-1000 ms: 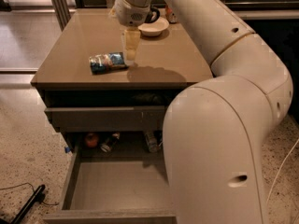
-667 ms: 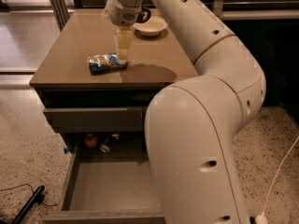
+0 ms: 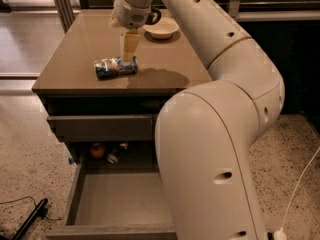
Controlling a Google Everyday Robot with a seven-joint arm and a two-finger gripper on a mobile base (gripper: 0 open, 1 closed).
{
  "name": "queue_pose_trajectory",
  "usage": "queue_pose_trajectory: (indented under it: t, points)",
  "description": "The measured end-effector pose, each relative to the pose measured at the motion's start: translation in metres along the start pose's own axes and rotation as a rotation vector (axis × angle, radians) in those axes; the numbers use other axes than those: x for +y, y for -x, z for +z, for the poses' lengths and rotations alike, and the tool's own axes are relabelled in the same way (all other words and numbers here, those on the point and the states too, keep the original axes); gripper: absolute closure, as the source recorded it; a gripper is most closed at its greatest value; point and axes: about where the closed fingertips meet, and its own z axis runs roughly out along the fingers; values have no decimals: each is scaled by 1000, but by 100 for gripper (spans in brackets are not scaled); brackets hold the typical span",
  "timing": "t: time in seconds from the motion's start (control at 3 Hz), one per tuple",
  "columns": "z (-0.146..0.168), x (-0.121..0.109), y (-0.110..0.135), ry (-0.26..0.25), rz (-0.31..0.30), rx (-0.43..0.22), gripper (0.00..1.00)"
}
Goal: Place redbull can into middle drawer
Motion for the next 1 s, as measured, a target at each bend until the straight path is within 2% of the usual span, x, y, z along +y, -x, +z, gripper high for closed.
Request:
queue_pose_trajectory:
  t: [1.0]
  points:
    - [19, -2, 9, 20, -15, -14, 27]
